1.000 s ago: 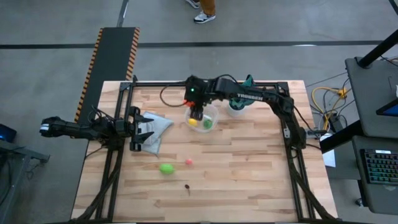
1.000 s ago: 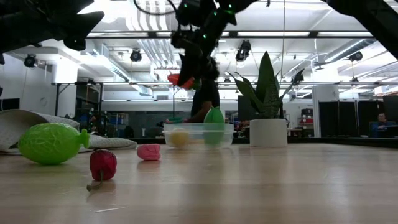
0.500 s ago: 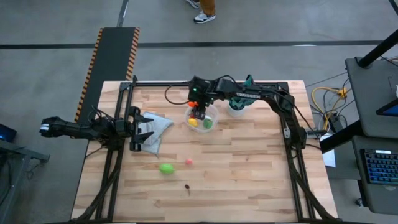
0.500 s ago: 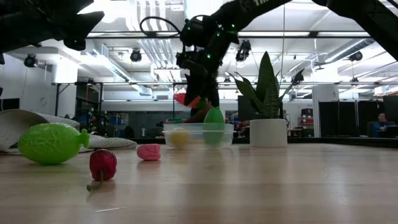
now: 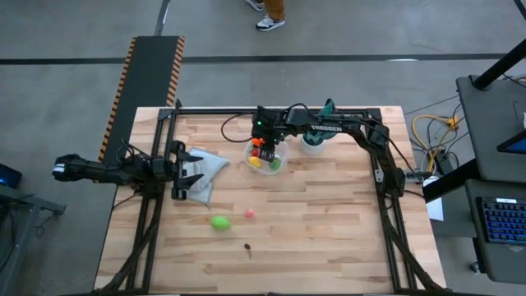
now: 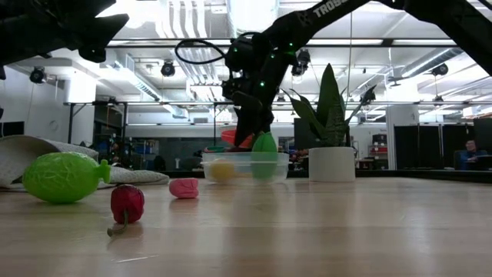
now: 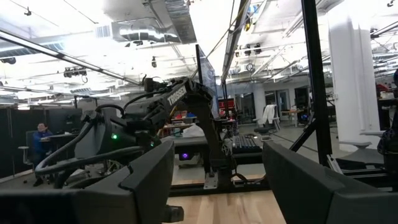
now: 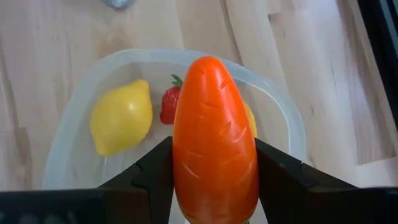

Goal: Pick and placing Produce into tupperware
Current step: Put the carrot into the transparent container

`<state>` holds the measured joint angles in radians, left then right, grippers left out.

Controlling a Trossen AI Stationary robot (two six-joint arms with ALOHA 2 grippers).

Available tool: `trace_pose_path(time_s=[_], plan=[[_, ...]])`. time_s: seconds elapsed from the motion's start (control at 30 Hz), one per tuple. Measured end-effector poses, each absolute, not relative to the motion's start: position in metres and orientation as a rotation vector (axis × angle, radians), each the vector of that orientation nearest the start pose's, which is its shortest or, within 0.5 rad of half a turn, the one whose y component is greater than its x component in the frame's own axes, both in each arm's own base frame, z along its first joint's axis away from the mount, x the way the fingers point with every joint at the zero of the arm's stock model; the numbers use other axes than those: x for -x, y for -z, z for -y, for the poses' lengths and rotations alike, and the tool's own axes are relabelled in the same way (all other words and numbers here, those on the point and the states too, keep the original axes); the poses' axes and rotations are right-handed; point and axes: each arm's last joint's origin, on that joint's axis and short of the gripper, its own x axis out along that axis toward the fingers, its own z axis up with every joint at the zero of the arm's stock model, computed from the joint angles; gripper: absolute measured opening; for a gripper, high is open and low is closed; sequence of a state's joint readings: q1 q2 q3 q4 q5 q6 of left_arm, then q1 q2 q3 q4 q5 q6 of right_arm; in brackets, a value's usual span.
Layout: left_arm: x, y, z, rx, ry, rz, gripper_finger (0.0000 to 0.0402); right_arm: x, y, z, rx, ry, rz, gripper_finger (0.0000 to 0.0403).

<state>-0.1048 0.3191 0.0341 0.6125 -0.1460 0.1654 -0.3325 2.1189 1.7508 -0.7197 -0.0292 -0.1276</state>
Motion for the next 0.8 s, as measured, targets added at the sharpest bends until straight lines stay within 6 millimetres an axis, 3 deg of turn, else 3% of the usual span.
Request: trace_pose_path(time_s=[0.8], plan=[[-0.1124,-0.206,0.0076,-0.123,-0.068,0.321,0.0231,-0.4284,-0.2111,0.1464,-0.112,0.212,-1.082,0.0196]])
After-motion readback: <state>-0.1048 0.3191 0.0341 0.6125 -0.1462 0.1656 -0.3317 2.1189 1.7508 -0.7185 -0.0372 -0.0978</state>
